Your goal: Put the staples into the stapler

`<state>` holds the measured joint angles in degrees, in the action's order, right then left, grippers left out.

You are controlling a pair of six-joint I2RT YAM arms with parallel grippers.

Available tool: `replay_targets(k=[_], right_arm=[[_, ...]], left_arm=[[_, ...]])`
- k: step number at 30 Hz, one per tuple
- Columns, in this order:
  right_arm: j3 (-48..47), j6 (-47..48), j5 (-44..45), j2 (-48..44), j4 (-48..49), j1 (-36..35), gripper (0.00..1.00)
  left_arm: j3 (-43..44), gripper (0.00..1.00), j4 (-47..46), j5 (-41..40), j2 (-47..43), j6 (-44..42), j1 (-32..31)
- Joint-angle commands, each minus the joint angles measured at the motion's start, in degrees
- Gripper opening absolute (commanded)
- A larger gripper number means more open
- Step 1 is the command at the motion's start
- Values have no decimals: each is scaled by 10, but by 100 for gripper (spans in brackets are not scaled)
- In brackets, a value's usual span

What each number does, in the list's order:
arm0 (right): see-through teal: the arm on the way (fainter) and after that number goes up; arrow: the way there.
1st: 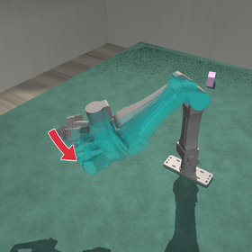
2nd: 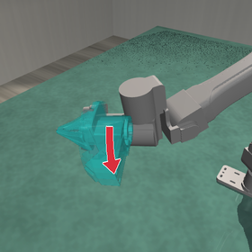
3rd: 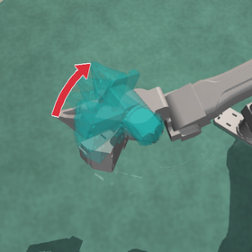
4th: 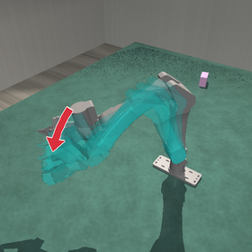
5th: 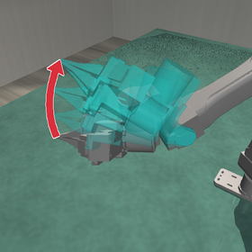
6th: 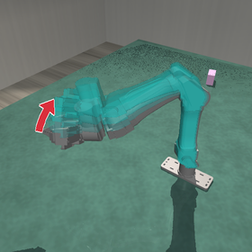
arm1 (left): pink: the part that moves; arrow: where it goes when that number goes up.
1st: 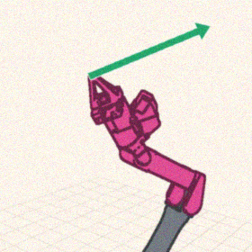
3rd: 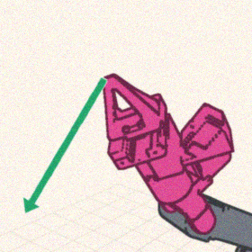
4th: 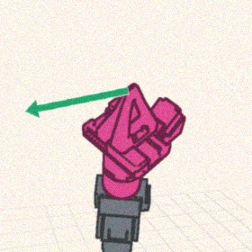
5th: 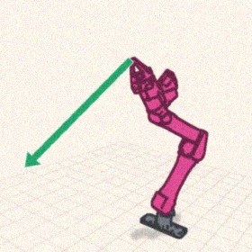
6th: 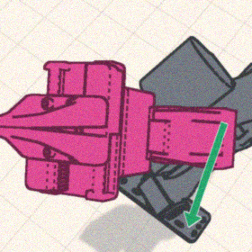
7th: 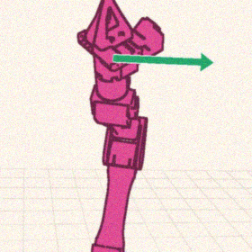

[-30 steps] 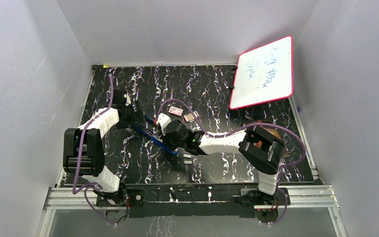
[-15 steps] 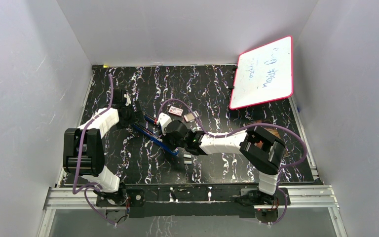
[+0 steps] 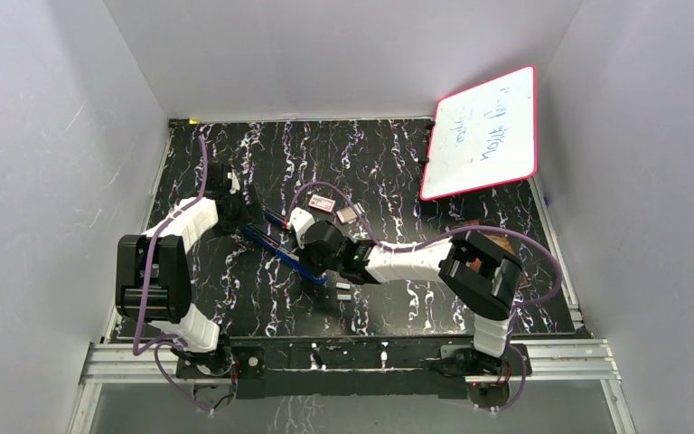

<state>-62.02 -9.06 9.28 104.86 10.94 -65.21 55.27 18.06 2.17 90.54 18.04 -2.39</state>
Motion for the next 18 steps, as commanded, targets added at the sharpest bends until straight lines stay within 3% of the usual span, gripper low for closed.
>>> replay_targets(k=[1,18], right_arm=[[-18,0,8,-4,7,3,0],[-12,-1,9,-15,22,3,0]], left_arm=[[22,86,13,4,-7,-2,4],[22,86,13,5,-5,-2,4]])
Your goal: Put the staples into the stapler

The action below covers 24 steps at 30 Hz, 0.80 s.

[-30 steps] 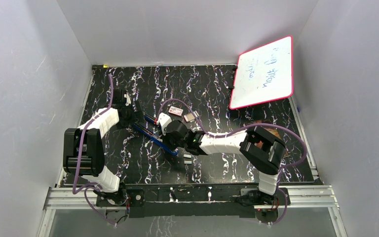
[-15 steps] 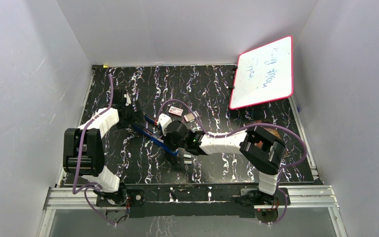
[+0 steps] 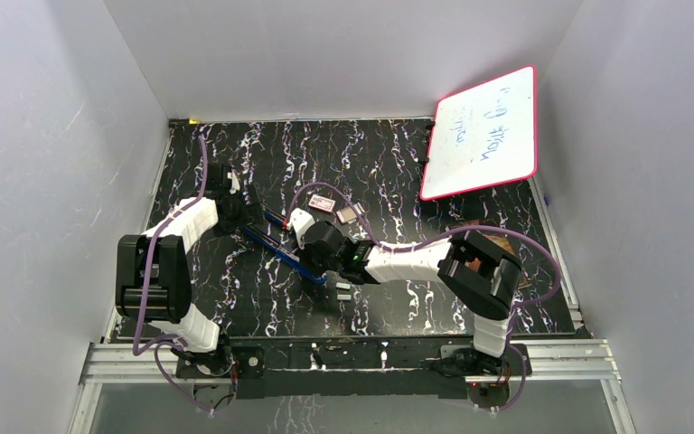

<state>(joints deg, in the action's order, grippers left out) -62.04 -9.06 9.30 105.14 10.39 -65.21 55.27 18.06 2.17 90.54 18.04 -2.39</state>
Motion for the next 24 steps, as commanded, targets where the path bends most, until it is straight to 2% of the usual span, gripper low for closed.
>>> replay_targets(k=[1,9,24], right_arm=[[-9,0,10,-21,33,3,0],[2,2,17,-31,48,3,0],[-19,-2,17,-6,15,3,0]], left_arm=[[22,86,13,5,-5,-2,4],[23,86,13,6,-5,-2,4],[23,86,13,5,-6,-3,4]])
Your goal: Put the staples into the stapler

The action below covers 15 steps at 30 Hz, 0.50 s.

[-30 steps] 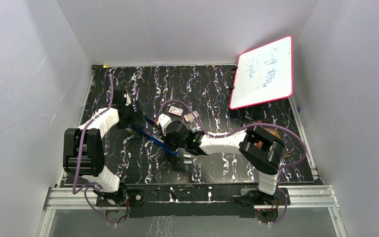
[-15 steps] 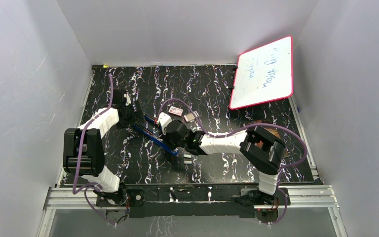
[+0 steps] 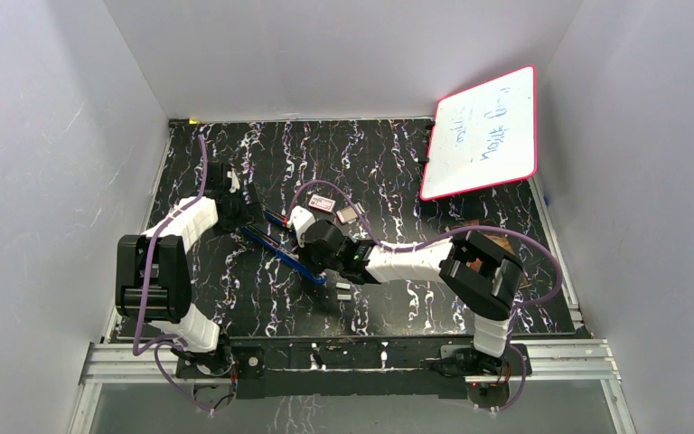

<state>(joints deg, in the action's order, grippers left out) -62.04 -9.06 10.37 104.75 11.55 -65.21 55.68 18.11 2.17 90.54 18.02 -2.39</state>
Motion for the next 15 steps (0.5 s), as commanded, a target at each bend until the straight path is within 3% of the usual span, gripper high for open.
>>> replay_targets(k=[1,15], right_arm=[[-19,-1,6,-2,2,3,0],[-27,-3,-5,10,-8,3,0]], left_arm=[[19,86,13,5,-6,-3,4],[19,86,13,5,-7,-3,4]])
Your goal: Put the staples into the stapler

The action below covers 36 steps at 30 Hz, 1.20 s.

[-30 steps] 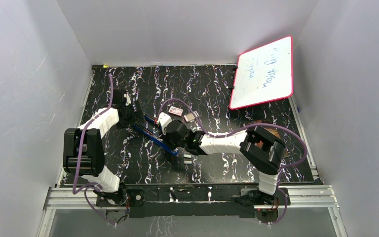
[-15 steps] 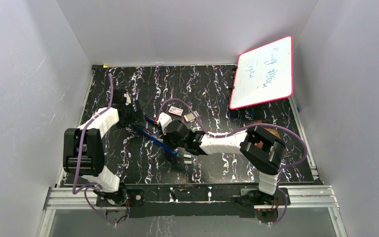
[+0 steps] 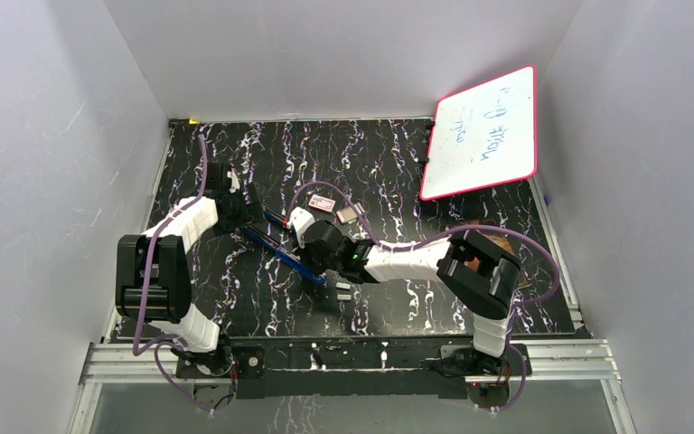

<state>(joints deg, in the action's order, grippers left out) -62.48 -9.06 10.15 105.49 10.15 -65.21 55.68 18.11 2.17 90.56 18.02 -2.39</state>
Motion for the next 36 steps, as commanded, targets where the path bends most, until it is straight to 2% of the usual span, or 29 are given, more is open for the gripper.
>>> replay_targets(k=[1,36], right_arm=[[-23,-2,-3,2,5,4,0],[-54,1,-9,26,-29,4,0]], left_arm=[[19,86,13,5,-7,-3,4],[20,86,13,5,-5,-2,4]])
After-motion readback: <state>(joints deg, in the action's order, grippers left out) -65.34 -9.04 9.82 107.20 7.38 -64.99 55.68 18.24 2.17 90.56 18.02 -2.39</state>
